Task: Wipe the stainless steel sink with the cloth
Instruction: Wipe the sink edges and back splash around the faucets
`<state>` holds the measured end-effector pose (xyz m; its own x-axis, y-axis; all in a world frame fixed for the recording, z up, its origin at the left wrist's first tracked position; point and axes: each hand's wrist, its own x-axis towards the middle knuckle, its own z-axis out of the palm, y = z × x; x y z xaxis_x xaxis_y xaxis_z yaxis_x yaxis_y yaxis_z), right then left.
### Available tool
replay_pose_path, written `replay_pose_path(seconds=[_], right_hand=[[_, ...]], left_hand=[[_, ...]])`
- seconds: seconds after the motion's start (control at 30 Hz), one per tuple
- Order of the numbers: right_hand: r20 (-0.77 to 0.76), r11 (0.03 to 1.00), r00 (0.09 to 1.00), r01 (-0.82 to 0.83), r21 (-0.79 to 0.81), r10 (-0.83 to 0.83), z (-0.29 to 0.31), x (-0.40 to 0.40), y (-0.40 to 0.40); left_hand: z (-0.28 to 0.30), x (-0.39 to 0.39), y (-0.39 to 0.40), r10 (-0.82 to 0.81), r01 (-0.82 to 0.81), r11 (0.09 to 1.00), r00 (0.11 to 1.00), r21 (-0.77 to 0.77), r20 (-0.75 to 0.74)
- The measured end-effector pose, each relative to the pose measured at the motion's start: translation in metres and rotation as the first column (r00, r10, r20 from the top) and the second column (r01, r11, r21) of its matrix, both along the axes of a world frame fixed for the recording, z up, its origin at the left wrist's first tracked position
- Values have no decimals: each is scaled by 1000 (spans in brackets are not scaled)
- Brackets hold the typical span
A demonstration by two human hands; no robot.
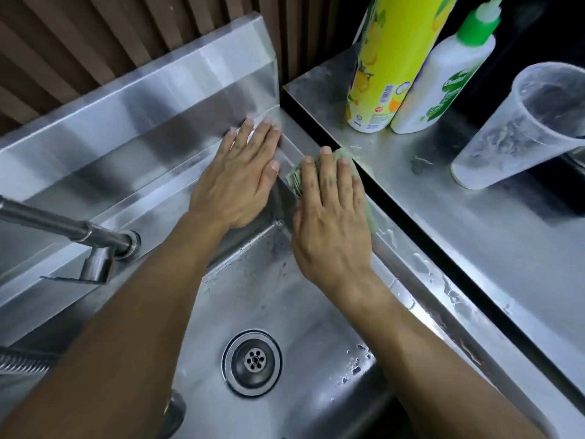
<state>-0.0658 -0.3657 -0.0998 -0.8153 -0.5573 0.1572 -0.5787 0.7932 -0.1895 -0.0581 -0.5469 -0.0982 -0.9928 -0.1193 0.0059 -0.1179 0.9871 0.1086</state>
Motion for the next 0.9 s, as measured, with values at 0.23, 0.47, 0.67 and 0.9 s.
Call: replay_pose_path(seconds=[0.23,0.47,0.67,0.9], right_hand=[[40,995,996,-78,55,76,7,6,33],[72,1000,997,10,3,-10,1,33,31],[72,993,996,63,-101,-56,1,-12,-28],[39,989,988,147,-18,-146,8,52,59]], left_hand=[[-2,-3,-4,-3,4,1000,1000,19,-26],[-7,-5,-5,-17,17,1000,999,8,-33],[-7,-6,-8,-38,38,999,998,-13,-53],[-9,-7,-9,-27,27,1000,999,-4,-25]])
